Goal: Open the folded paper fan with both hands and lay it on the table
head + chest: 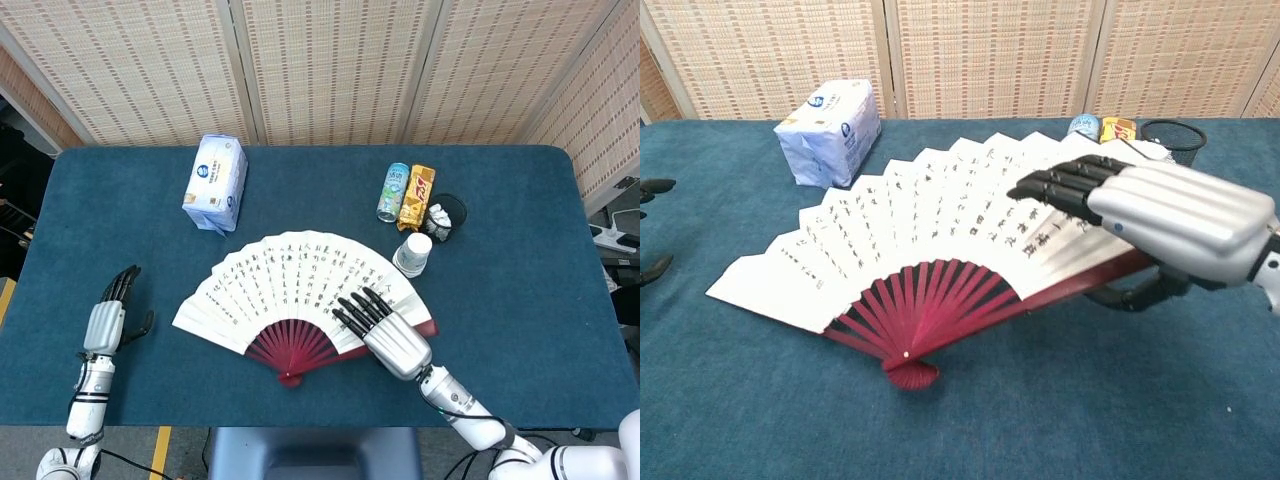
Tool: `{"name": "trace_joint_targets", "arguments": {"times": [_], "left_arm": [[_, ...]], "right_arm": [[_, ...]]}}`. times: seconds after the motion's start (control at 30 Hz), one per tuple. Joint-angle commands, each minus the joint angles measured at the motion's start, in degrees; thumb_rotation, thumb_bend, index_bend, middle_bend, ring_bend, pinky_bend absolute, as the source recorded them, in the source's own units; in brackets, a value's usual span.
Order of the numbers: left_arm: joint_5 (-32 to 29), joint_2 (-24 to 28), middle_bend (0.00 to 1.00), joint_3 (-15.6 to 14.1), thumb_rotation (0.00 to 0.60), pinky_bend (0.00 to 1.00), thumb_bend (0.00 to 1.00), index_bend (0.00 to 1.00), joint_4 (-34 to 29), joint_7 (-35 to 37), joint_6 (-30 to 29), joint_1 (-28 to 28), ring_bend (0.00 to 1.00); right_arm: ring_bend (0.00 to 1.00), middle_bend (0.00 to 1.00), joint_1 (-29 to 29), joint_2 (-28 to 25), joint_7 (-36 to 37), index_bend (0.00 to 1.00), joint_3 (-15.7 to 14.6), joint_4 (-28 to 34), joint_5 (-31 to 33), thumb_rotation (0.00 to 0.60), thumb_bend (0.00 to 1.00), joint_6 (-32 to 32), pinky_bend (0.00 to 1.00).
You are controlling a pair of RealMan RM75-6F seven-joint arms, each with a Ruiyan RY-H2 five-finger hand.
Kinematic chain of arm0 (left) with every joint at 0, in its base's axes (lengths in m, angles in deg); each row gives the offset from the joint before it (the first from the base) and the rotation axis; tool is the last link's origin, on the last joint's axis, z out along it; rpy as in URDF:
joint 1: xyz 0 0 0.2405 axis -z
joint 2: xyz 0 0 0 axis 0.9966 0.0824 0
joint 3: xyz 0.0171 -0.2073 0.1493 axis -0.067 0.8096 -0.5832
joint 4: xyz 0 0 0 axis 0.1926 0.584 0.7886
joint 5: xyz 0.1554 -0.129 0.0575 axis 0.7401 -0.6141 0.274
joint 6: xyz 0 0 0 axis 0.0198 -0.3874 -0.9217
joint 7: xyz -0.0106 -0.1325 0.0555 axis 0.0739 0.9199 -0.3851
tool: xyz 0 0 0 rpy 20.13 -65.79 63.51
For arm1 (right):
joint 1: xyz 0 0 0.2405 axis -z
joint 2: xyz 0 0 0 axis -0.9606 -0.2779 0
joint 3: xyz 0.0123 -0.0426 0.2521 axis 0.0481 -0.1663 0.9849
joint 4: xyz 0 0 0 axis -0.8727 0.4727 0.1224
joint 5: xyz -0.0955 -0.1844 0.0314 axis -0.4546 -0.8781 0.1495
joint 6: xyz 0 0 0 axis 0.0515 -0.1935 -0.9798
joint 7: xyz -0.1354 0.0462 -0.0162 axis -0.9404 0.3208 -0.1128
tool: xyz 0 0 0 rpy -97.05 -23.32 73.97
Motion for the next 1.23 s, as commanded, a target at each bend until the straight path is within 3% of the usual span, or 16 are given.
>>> {"name": "trace_joint_targets", "arguments": {"times": [0.03, 0.23, 0.43, 0.57, 0.77, 0.83, 0.9, 0.97, 1.07, 1.13, 1.23], "left_arm": [[2.13, 2.64, 0.0, -2.54, 0.6, 0.09, 0.42, 0.0, -0.88, -0.01, 1.38, -1.08, 0.0], [0.9, 7.18, 0.0, -1.49, 0.6, 0.07, 0.41, 0.0, -4.43, 2.91, 0.48, -2.24, 0.0], [1.41, 9.77, 0.0, -1.7, 0.6, 0.08, 0.4, 0.0, -9.03, 2.97, -2.05, -2.86, 0.0], [1.65, 11.82, 0.0, -1.67, 0.6, 0.08, 0.41, 0.0, -12.88, 1.86, -3.49, -3.15, 0.0], [2.2, 15.68, 0.0, -1.71, 0.6, 0.08, 0.4, 0.0, -19.14, 0.73, -6.28, -3.97, 0.0], [3.28, 18.84, 0.0, -2.5, 0.6, 0.09, 0.4, 0.0, -23.19, -1.47, -8.25, -4.76, 0.0], [5.66, 26.01, 0.0, -4.32, 0.6, 0.08, 0.41, 0.0, -32.18, -17.76, -13.84, -7.42, 0.0], [6.09, 31.24, 0.0, -5.39, 0.6, 0.07, 0.41, 0.0, -42.97, -28.02, -14.77, -8.92, 0.0], [6.57, 37.88, 0.0, -6.82, 0.6, 0.07, 0.41, 0.0, -57.58, -38.74, -14.87, -10.32, 0.0], [8.1, 40.22, 0.0, -7.45, 0.6, 0.07, 0.41, 0.0, -63.29, -42.04, -15.59, -10.61, 0.0], [10.28, 41.23, 0.0, -7.58, 0.6, 0.07, 0.41, 0.0, -66.39, -45.11, -17.53, -11.12, 0.0]], "right_arm": [[0.0, 0.0, 0.91, -1.99, -1.42, 0.0, -1.37, 1.76, 0.47, 0.6, 0.23, -1.47, 0.0], [0.0, 0.0, 2.69, -10.54, -12.33, 0.0, -4.41, 8.92, 6.17, 0.6, 0.1, -5.59, 0.0], [0.0, 0.0, 1.29, -11.73, -15.94, 0.0, -2.83, 10.36, 15.01, 0.6, 0.0, -12.23, 0.0], [0.0, 0.0, -0.86, -13.56, -17.68, 0.0, -1.07, 14.11, 19.48, 0.6, 0.0, -15.4, 0.0], [0.0, 0.0, 1.61, -17.19, -13.45, 0.0, 0.14, 18.52, 14.82, 0.6, 0.0, -9.17, 0.0], [0.0, 0.0, 5.37, -19.02, -9.61, 0.0, -0.07, 19.44, 10.18, 0.6, 0.0, -2.1, 0.0], [0.0, 0.0, 16.82, -21.69, -1.83, 0.0, -3.23, 16.72, 3.6, 0.6, 0.0, 14.75, 0.0], [0.0, 0.0, 21.31, -21.38, 2.22, 0.0, -4.19, 12.9, 1.96, 0.6, 0.0, 20.3, 0.0], [0.0, 0.0, 25.86, -20.73, 7.85, 0.0, -3.21, 7.64, 3.34, 0.6, 0.0, 25.22, 0.0], [0.0, 0.0, 26.84, -21.43, 10.3, 0.0, -2.13, 5.67, 4.71, 0.6, 0.0, 25.37, 0.0], [0.0, 0.0, 27.47, -22.49, 12.74, 0.0, -0.43, 4.69, 5.7, 0.6, 0.0, 25.3, 0.0]]}}
